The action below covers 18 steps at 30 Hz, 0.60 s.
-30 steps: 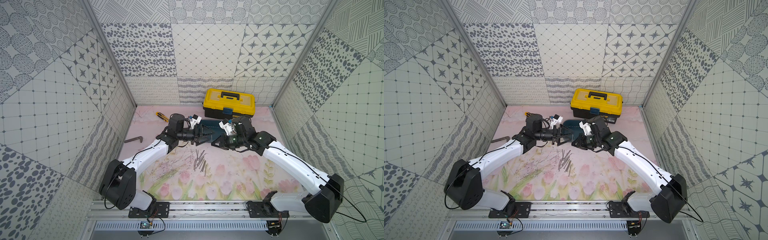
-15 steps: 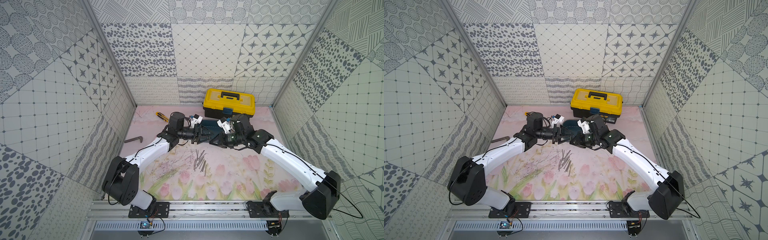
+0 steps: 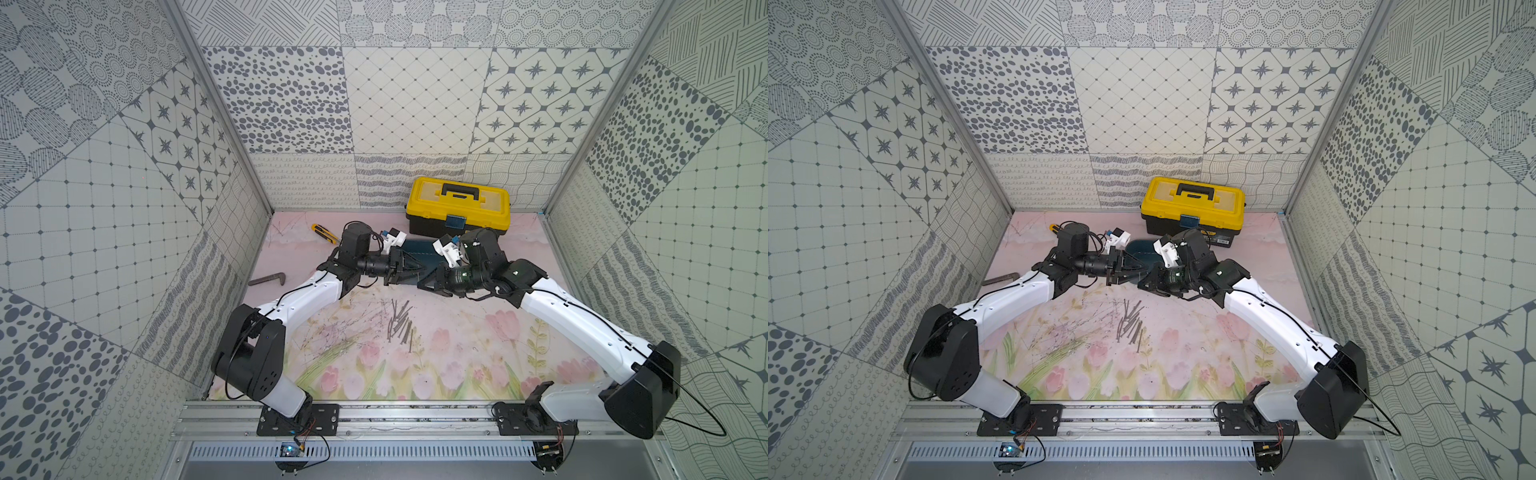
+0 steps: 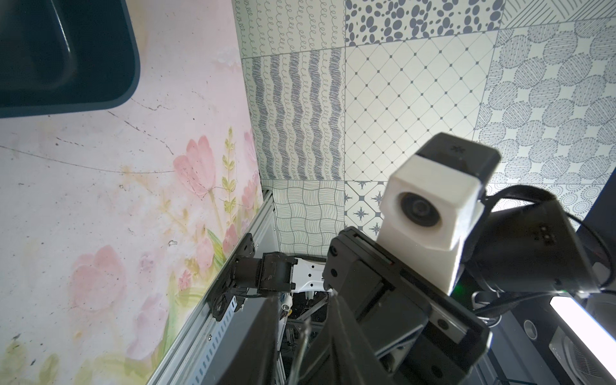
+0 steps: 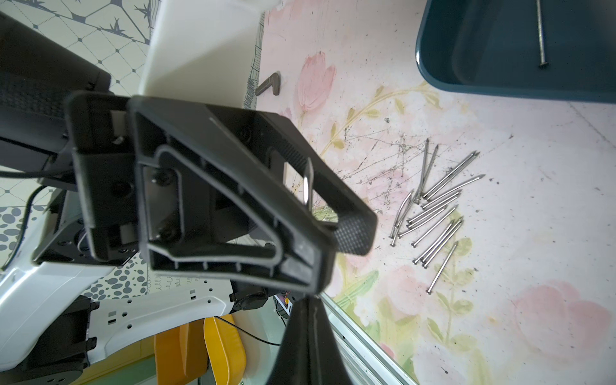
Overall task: Put the nails on the desktop into the storage box
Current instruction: Pick up the nail from the center of the board.
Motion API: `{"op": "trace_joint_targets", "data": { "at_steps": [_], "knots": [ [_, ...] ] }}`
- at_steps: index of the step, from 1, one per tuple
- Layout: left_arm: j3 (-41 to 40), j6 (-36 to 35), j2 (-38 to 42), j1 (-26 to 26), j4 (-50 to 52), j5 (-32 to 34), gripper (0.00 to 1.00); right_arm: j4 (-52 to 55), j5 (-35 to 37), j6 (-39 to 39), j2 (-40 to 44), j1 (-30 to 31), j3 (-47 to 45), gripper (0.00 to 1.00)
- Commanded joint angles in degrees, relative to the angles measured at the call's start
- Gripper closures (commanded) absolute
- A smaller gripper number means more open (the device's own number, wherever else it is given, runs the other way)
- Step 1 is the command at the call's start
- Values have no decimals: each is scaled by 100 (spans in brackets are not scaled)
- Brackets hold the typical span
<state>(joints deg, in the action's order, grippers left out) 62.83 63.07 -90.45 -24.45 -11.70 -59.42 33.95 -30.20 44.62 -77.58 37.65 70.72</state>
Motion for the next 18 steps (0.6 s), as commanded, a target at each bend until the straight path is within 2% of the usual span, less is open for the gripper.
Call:
{"op": "trace_joint_targets", "data": {
  "at_steps": [1,5,10,11,13,14,15,18],
  "knots": [
    [106,-59,-55,45,-158,-255,83,-266,-13,39,-80,42,97,100],
    [132,-58,-95,78,-132,-303,100,-284,2,56,-108,52,100,100],
    [141,-58,-86,108,-123,-326,100,-293,91,55,-146,51,97,100],
    [146,-72,-81,107,-93,-329,100,-293,105,50,-167,50,99,94],
    [179,-140,-84,115,2,-318,100,-289,177,58,-199,19,123,70],
    [210,-205,-89,115,97,-293,100,-285,206,62,-193,-15,134,61],
    [267,-288,-99,122,287,-249,100,-284,245,71,-163,-53,136,55],
    [546,-672,-178,165,1064,-39,100,-284,371,104,41,-249,75,48]
  ]
}}
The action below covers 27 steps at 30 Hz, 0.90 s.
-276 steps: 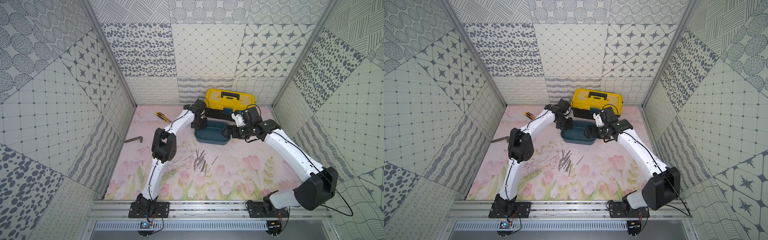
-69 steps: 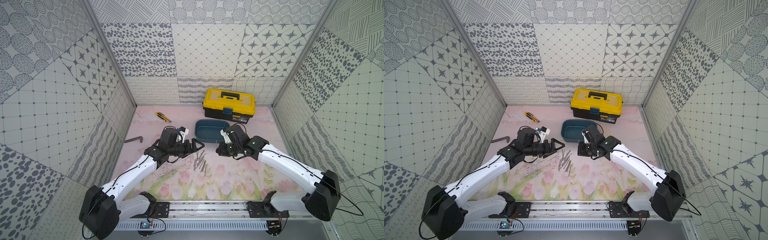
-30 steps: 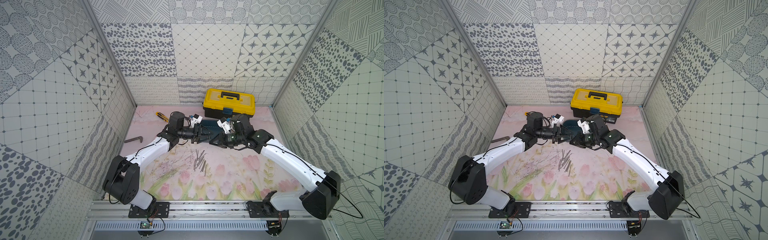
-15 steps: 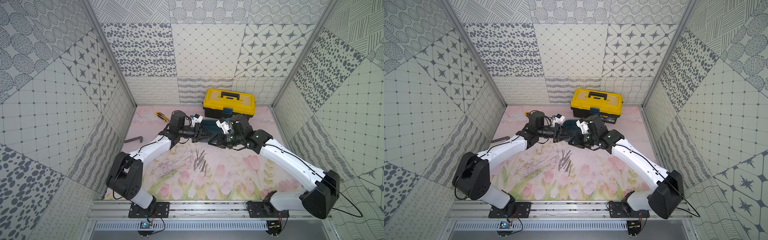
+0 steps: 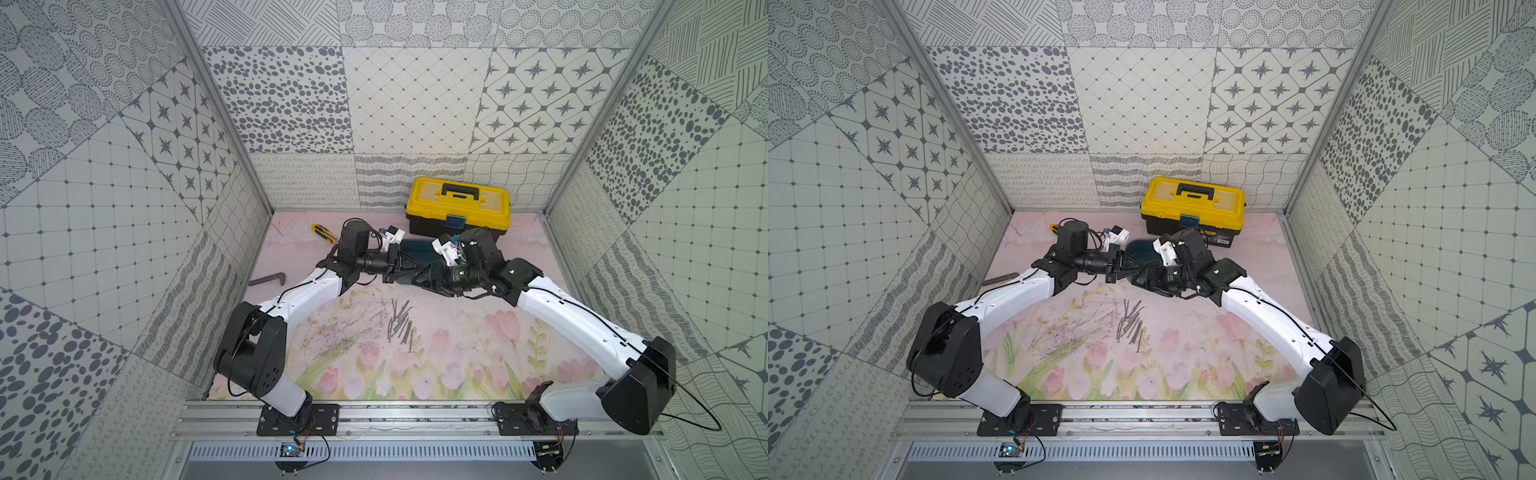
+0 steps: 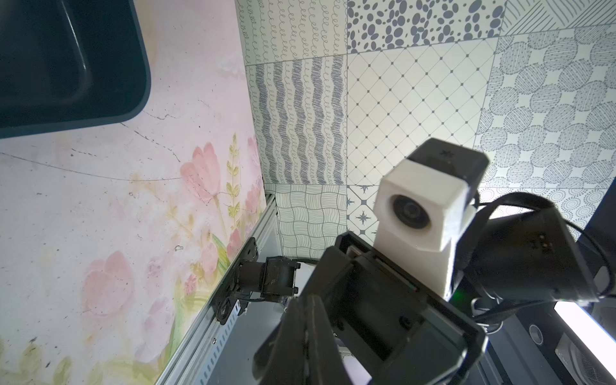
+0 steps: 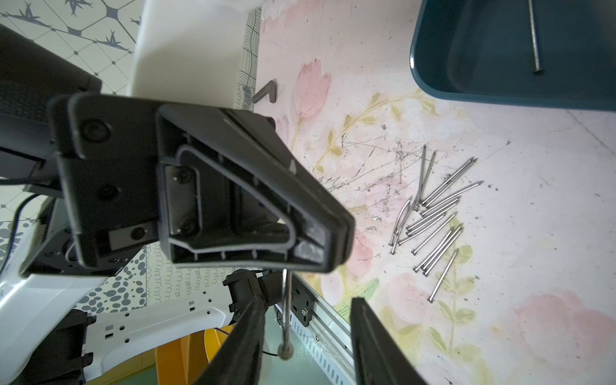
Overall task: Put the nails on the desktop into the storage box
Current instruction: Pick up the nail from the center of the board, then place the nail in the storage box.
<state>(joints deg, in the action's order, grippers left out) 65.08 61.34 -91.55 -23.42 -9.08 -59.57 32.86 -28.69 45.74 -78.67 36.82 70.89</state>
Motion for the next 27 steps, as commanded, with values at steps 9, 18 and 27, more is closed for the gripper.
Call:
{"op": "trace_joint_targets", "data": {
  "at_steps": [9,18,27],
  "knots": [
    [2410,-2496,-1077,75,4193,1841,100,632,630,-392,436,-641,51,45],
    [4154,-3322,-2365,-88,5602,3560,100,1085,771,-990,44,-667,433,44],
    [5604,-3509,-3747,-384,6214,4204,100,1476,1042,-1754,-384,-676,913,43]
  ]
}}
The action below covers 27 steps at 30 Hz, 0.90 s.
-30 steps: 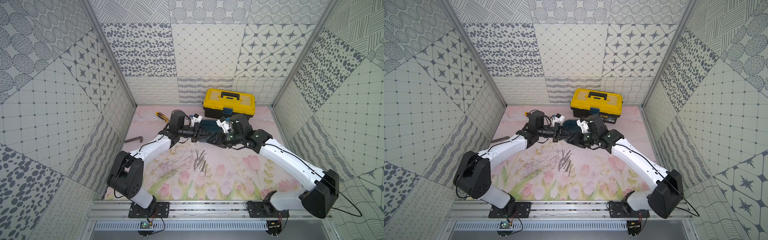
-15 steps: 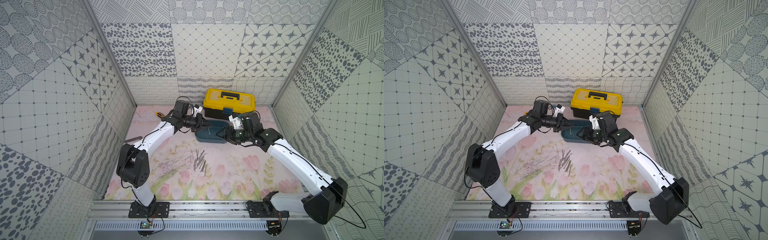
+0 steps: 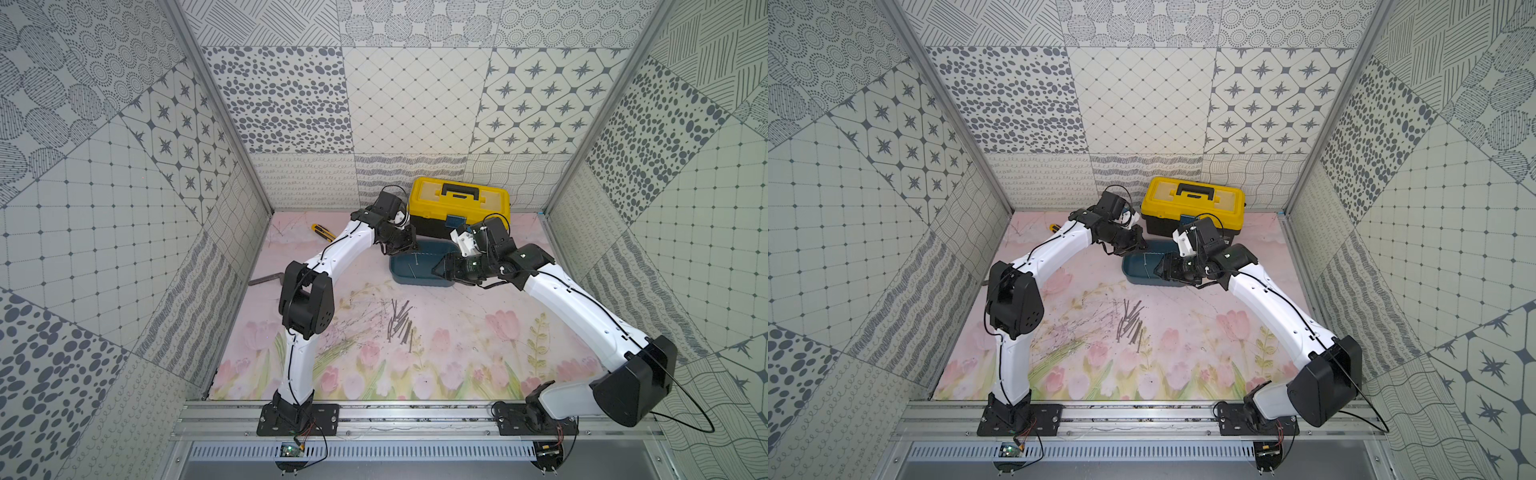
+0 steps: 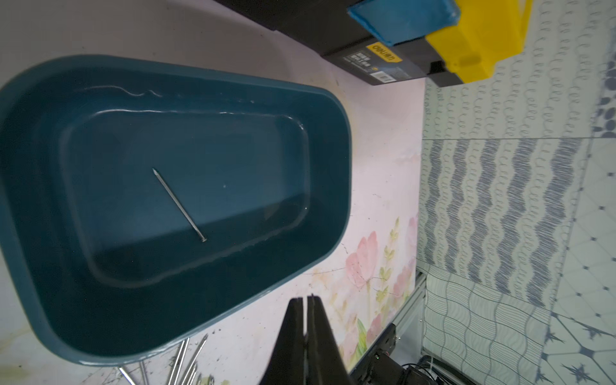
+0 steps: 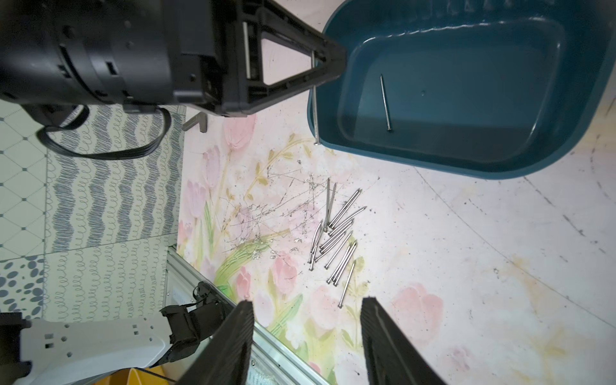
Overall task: Put the nails on the desktop into the storage box
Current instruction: Place the nail in the storage box.
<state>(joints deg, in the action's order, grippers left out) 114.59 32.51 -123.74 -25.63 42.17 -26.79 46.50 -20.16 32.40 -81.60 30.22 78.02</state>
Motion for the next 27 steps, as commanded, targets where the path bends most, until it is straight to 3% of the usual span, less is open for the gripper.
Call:
{"op": "trace_joint_targets", "data": {
  "at_steps": [1,10,27],
  "knots": [
    [779,-638,-658,-195,1159,967,100,154,215,-487,-128,-22,251,42],
    [1624,-525,-1571,-270,1363,1266,100,291,136,-813,-143,-165,228,42],
    [1747,-493,-2144,-364,1199,1577,100,421,232,-911,152,-413,82,39]
  ]
}}
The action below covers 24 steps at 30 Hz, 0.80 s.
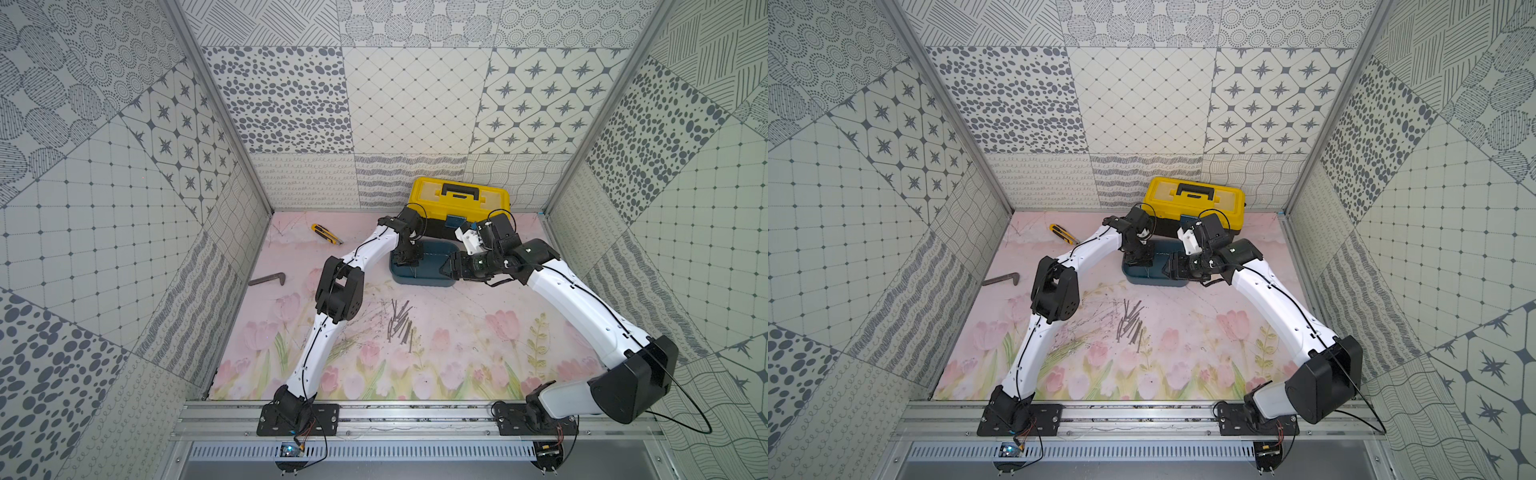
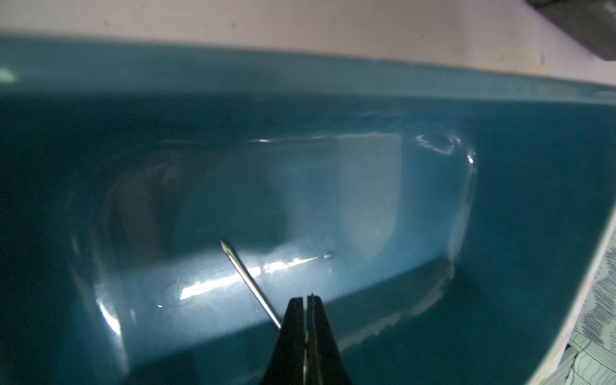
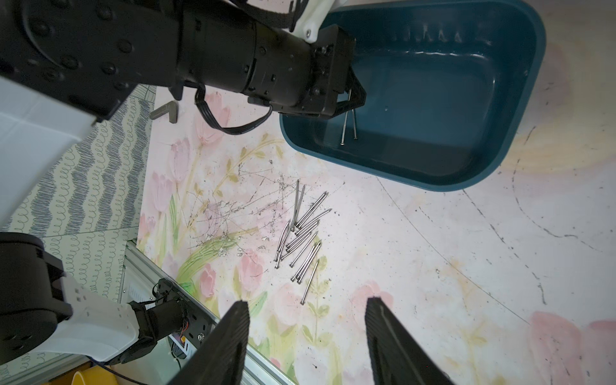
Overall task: Put the nails on the desktop into the storage box
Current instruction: Place the nail in the storage box.
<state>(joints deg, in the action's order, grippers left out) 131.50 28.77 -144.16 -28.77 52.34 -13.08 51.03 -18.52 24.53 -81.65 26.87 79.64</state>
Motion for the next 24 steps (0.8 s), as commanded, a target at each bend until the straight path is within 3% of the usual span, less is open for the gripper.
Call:
{"op": "trace_joint_targets", "data": {
  "at_steps": [1,9,14,24],
  "knots": [
    [57,-104,-136,-54,161,205,100,-37,62,-124,155,-104,-80,38],
    [61,-66,-249,-54,127,264,95,-32,-2,-98,90,-196,-93,38],
    [63,-31,-233,-40,127,290,81,-32,-45,-77,67,-203,-105,38],
    [-110,18,183,-40,65,315,77,-47,-43,-4,246,-205,-154,37]
  ]
}}
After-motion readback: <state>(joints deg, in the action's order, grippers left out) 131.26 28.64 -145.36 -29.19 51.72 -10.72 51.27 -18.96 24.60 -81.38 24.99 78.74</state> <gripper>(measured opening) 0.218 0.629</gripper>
